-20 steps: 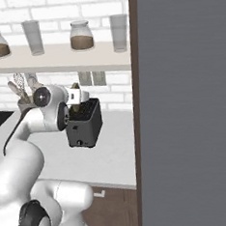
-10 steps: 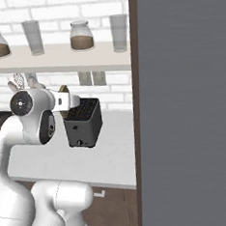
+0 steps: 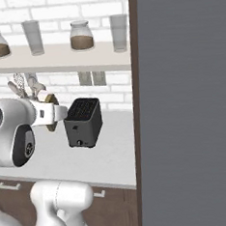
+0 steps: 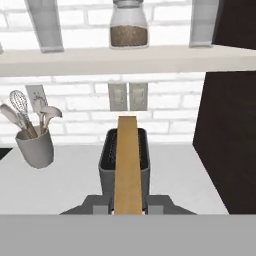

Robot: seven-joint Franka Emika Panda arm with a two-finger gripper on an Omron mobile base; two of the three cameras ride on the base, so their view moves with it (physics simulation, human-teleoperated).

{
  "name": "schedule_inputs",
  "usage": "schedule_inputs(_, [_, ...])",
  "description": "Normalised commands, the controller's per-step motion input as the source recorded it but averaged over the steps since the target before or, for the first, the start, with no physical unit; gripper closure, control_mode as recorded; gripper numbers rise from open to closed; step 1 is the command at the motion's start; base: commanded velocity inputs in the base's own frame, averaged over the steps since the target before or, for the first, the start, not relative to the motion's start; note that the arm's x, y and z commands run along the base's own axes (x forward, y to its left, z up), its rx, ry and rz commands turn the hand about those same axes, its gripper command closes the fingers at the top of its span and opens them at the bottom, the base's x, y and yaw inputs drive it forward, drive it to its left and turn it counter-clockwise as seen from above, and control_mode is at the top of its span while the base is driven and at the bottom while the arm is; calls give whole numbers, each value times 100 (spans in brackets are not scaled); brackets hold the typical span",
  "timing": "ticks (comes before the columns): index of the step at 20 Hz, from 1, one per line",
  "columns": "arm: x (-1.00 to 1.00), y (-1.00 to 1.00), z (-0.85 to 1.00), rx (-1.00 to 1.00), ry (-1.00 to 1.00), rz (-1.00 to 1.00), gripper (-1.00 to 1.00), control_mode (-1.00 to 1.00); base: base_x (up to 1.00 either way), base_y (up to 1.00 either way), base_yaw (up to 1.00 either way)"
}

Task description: Start the toaster. Once the lever pops up, take the bread to the plate on the dining counter.

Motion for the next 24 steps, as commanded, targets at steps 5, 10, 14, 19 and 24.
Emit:
schedule_inputs(5, [-51, 0, 0, 1, 1, 0, 100, -100, 0, 0, 0])
schedule_inputs(10, [0, 0, 0, 0, 0, 0, 100, -100, 0, 0, 0])
schedule_inputs(14, [0, 0, 0, 0, 0, 0, 100, -100, 0, 0, 0])
schedule_inputs(19, [-1, 0, 0, 0, 0, 0, 100, 100, -10, 0, 0])
schedule_inputs(24, [0, 0, 0, 0, 0, 0, 100, 100, -35, -6, 34])
